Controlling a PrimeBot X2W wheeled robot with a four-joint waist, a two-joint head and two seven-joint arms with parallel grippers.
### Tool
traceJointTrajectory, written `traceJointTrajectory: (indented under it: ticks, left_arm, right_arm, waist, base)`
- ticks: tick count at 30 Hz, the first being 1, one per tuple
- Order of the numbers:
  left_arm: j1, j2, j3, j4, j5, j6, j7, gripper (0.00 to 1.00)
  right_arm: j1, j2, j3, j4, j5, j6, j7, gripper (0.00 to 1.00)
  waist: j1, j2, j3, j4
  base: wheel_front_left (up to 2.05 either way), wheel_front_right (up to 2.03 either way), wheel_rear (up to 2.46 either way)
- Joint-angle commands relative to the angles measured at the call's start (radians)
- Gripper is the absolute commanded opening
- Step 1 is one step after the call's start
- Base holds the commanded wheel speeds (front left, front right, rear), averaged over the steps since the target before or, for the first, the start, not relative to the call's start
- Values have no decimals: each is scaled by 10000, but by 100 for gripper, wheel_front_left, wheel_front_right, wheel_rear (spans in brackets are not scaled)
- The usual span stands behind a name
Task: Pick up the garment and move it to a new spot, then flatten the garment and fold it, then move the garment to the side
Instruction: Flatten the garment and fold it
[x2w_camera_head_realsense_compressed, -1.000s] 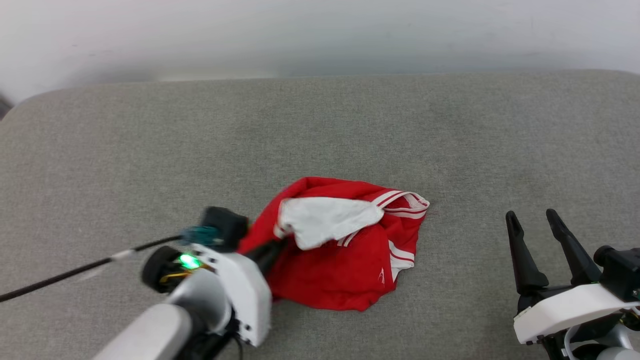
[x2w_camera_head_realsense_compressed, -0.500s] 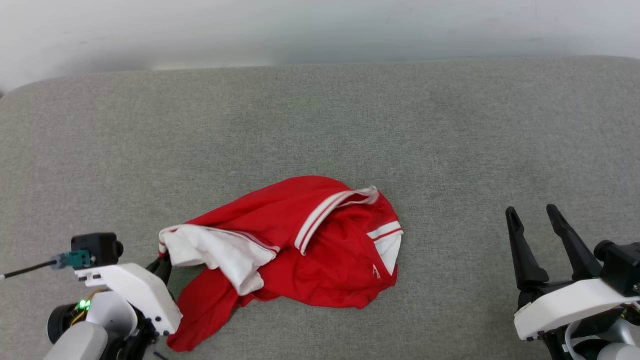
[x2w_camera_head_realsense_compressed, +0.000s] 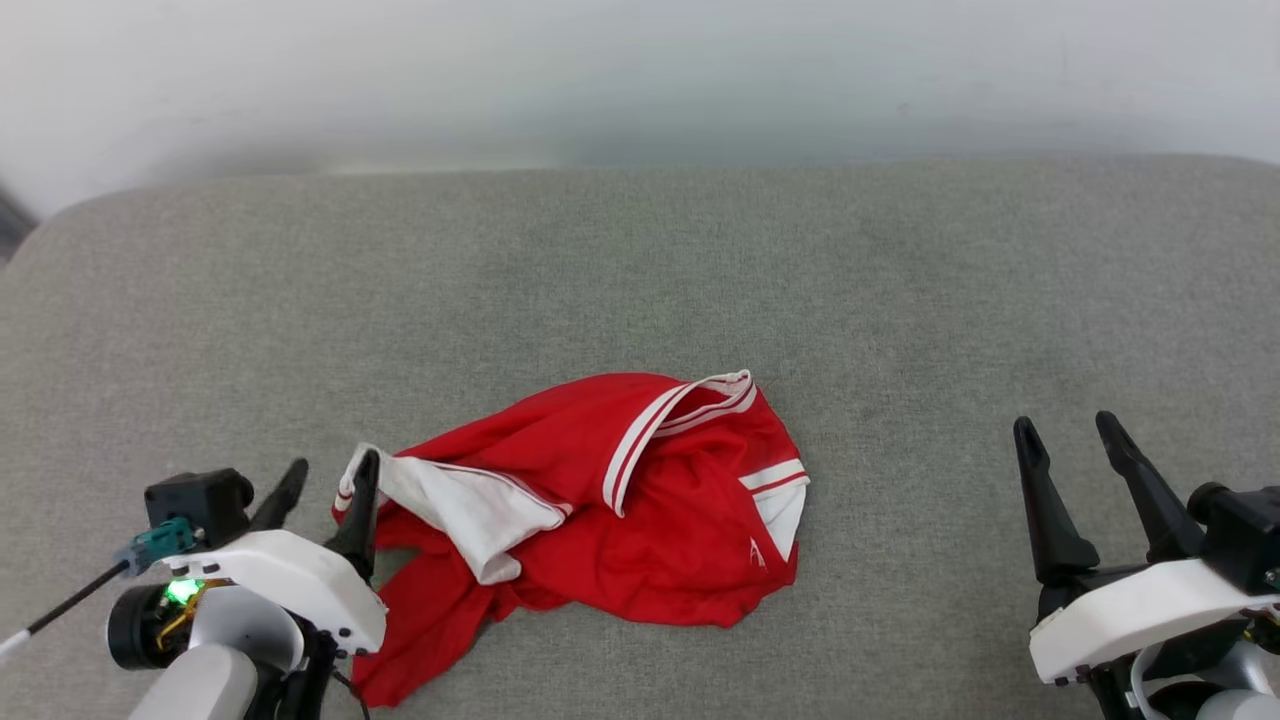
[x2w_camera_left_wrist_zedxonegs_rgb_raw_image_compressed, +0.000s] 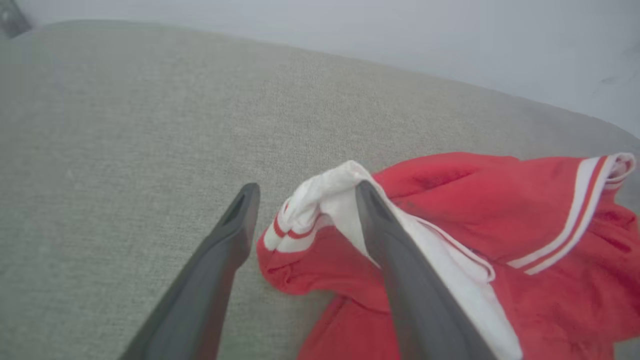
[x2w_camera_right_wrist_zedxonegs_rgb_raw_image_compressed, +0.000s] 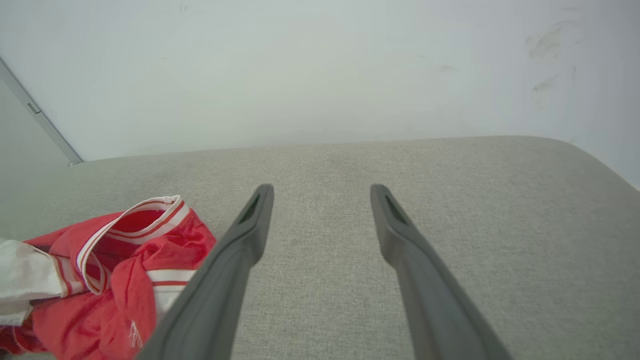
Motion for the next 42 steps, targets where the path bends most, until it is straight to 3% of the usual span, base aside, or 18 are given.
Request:
traceJointTrajectory:
  ticks: [1, 12, 19, 25, 30, 42]
  left_arm:
    - [129, 30, 40, -251, 265, 206, -355, 100]
    - [704, 44, -80, -2067, 1918, 1378, -1822, 100]
    - [1285, -74, -372, -3159, 2439, 1878, -1928, 100]
    - [1362, -104, -621, -3590, 2552, 1954, -1773, 100]
    - [1035, -269, -724, -3569, 2552, 1873, -1778, 100]
    - [525, -755, -871, -3053, 2447, 1494, -1960, 100]
  right_arm:
    - [134, 16, 33, -6, -73, -3, 33, 100]
    - [388, 16, -191, 39, 9, -3, 431, 100]
    - [183, -13, -138, 489, 451, -3, 2227, 100]
    - [-518, -502, 614, 1290, 1090, -3, 4486, 100]
    - [-1360, -894, 1482, 1900, 1546, -3, 5631, 100]
    - [-3446, -1174, 3634, 4263, 2203, -3, 6213, 100]
  waist:
    - [-1, -1, -197, 37]
    - [-1, -1, -661, 55]
    - [-1, -1, -715, 166]
    - [-1, -1, -536, 558]
    - [-1, -1, -206, 1056]
    - [-1, -1, 600, 1739]
  base:
    - [0, 0, 0]
    - [0, 0, 0]
    - [0, 0, 0]
    - [0, 0, 0]
    - [0, 0, 0]
    - [0, 0, 0]
